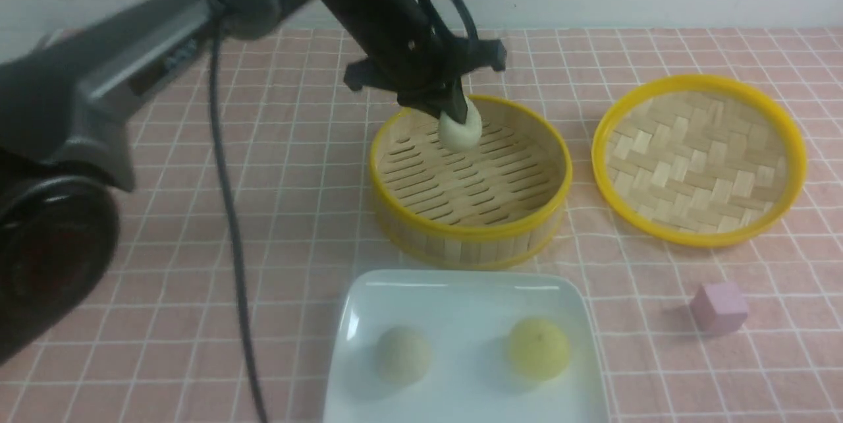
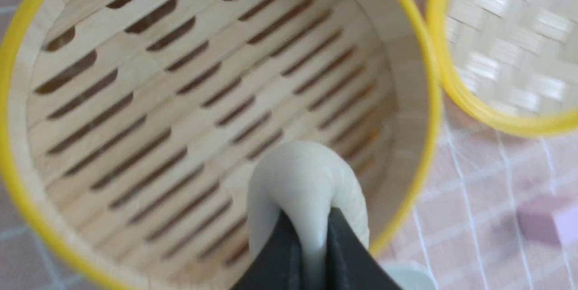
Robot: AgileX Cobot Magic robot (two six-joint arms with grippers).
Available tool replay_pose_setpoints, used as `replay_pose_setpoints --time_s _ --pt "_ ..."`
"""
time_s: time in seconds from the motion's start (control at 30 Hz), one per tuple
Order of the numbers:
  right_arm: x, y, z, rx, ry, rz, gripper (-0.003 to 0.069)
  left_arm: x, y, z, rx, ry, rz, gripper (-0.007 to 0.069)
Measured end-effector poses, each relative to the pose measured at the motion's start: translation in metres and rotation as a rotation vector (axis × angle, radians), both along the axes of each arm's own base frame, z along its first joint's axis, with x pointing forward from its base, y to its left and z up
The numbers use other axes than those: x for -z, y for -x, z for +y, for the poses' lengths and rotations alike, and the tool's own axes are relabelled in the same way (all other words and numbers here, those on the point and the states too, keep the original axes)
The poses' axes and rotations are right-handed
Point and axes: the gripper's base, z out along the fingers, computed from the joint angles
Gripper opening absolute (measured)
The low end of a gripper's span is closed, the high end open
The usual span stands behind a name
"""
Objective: Put the steamed buns into the plate on the pink tablecloth.
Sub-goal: 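Carry the bun from the bamboo steamer to the plate with the left gripper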
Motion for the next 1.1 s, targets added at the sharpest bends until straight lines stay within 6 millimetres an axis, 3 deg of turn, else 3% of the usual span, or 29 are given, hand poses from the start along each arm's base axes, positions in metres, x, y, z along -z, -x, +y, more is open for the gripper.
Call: replay_pose_setpoints --time_s 0.07,0.17,0.2,0.23,0.27,0.3,0.37,0.5,0.63,0.7,0.73,0.87,1.0,1.1 --pt "0.000 0.000 0.000 0.000 0.000 0.000 0.0239 -0.024 0.028 0.006 0.081 -0.026 0.000 0.0027" --pt "0.000 0.000 0.000 0.000 0.000 0.000 0.0239 -0.016 0.047 0.006 0.135 -0.063 0.044 0.0027" --pt "0.000 0.000 0.000 0.000 0.000 0.000 0.0239 0.009 0.066 -0.001 0.184 -0.105 0.130 0.0027" --pt "0.000 0.000 0.000 0.000 0.000 0.000 0.0239 0.013 0.067 -0.001 0.184 -0.111 0.140 0.0027" --pt "0.000 0.000 0.000 0.000 0.000 0.000 0.0239 0.047 0.082 -0.010 0.216 -0.157 0.215 0.0028" --pt "0.000 0.000 0.000 0.000 0.000 0.000 0.0239 0.051 0.082 -0.010 0.214 -0.161 0.221 0.0028" --pt "0.000 0.000 0.000 0.000 0.000 0.000 0.0239 0.092 0.094 -0.021 0.219 -0.179 0.249 0.0028" --pt "0.000 0.000 0.000 0.000 0.000 0.000 0.0239 0.121 0.100 -0.021 0.165 -0.170 0.251 0.0034" --pt "0.000 0.000 0.000 0.000 0.000 0.000 0.0239 0.127 0.099 -0.022 0.133 -0.138 0.244 0.0064" --pt "0.000 0.000 0.000 0.000 0.000 0.000 0.0239 0.133 0.100 -0.026 0.125 -0.122 0.260 0.0140" --pt "0.000 0.000 0.000 0.000 0.000 0.000 0.0239 0.133 0.100 -0.026 0.124 -0.122 0.261 0.0140" --pt "0.000 0.000 0.000 0.000 0.000 0.000 0.0239 0.138 0.102 -0.031 0.121 -0.117 0.270 0.0328" --pt "0.000 0.000 0.000 0.000 0.000 0.000 0.0239 0.124 0.100 -0.030 0.126 -0.118 0.220 0.0476" --pt "0.000 0.000 0.000 0.000 0.000 0.000 0.0239 0.098 0.095 -0.029 0.084 -0.102 0.154 0.0512"
